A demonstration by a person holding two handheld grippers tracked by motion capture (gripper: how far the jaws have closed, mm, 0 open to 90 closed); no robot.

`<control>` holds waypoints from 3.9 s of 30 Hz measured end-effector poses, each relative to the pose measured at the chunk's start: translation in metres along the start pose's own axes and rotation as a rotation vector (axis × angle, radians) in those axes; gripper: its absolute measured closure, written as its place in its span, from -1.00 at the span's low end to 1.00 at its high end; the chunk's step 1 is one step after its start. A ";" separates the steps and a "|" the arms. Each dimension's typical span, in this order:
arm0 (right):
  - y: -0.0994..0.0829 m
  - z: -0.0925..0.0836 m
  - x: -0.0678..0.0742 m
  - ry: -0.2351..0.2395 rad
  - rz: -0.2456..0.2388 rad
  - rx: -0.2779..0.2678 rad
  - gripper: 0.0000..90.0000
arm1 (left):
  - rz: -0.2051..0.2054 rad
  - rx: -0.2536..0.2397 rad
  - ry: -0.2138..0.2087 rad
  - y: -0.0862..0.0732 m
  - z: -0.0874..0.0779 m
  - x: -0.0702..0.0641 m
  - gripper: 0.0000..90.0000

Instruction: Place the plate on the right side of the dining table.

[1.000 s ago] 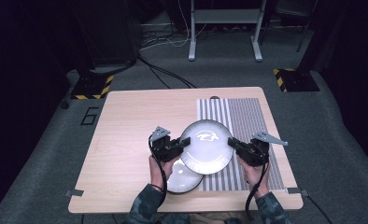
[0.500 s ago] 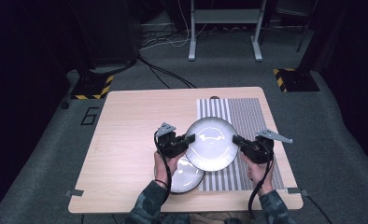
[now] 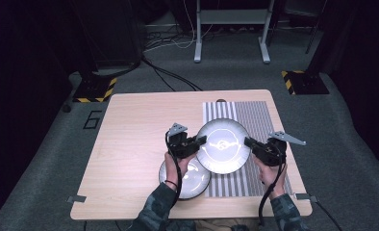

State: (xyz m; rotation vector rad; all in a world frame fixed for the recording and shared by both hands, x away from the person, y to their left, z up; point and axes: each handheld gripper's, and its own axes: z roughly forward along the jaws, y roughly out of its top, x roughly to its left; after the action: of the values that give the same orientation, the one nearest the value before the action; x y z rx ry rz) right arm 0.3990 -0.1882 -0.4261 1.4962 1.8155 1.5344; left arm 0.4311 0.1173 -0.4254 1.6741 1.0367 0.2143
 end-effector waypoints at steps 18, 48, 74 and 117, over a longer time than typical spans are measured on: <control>0.007 -0.003 -0.020 -0.058 -0.005 0.010 0.88 | -0.051 0.028 -0.038 0.002 0.033 -0.002 0.67; 0.015 0.003 -0.056 -0.129 0.062 0.064 0.89 | -0.141 0.111 -0.070 0.009 0.086 0.003 0.65; 0.015 0.019 -0.086 -0.165 0.109 0.108 0.88 | -0.171 0.188 -0.046 0.011 0.123 0.007 0.62; -0.002 0.061 -0.119 -0.204 0.188 0.192 0.85 | -0.193 0.342 0.076 0.003 0.166 0.021 0.54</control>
State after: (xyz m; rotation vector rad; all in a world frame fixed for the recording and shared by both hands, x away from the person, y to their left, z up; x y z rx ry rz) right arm 0.4921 -0.2577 -0.4922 1.8860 1.7857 1.2580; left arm 0.5465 0.0166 -0.4933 1.8649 1.3414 -0.0292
